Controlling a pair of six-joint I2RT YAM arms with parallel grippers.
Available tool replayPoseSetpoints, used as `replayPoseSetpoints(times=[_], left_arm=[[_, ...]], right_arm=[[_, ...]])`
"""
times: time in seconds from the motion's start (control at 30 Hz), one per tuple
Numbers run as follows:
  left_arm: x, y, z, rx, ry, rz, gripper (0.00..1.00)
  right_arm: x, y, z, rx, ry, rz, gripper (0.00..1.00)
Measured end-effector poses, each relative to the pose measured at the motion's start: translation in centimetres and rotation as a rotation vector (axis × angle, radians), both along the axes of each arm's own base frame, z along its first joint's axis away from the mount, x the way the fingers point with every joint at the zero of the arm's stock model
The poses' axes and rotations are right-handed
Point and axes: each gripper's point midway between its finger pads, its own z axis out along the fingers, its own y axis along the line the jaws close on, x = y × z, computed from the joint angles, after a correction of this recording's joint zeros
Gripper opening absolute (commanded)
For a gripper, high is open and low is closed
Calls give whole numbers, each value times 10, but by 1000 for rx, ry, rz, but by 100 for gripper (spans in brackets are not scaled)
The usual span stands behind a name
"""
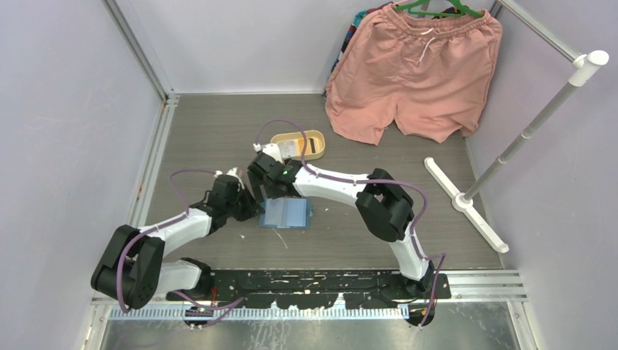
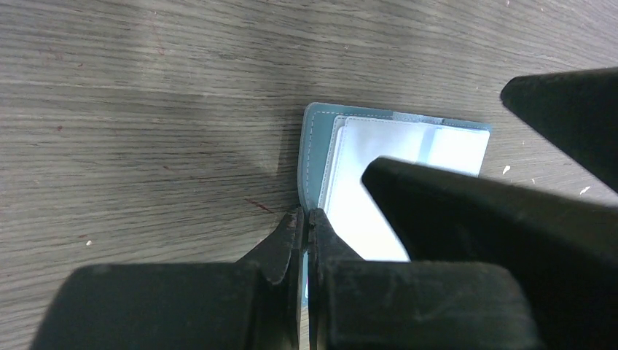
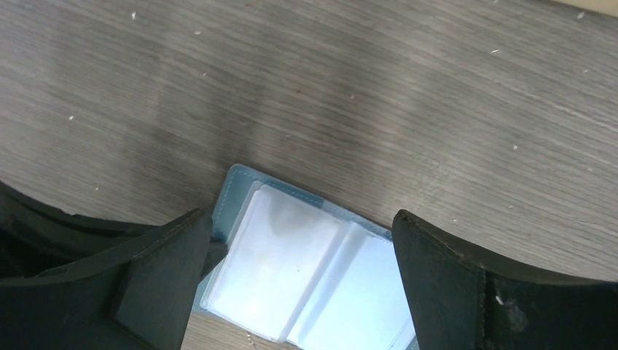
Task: Take the credit cards out of the card holder
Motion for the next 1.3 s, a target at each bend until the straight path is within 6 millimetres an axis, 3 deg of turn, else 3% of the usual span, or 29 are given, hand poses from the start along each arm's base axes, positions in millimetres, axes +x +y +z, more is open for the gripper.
replayPoseSetpoints(times=[0.2,0.6,1.0,1.3], left_arm=[[0,0,0,-6,-1,4,0],[0,-2,-1,-22,6,13,0],[0,-2,-1,-23,6,12,0],[-1,-4,-1,-32,9,3,0]], right_arm=[[-14,7,-12,-21,20,30,100],[-25,-9,-37,-84,63,14,100],[-27,-12,-38,-72,58,-1,100],[-38,-36,-38,-102,61,-20,100]])
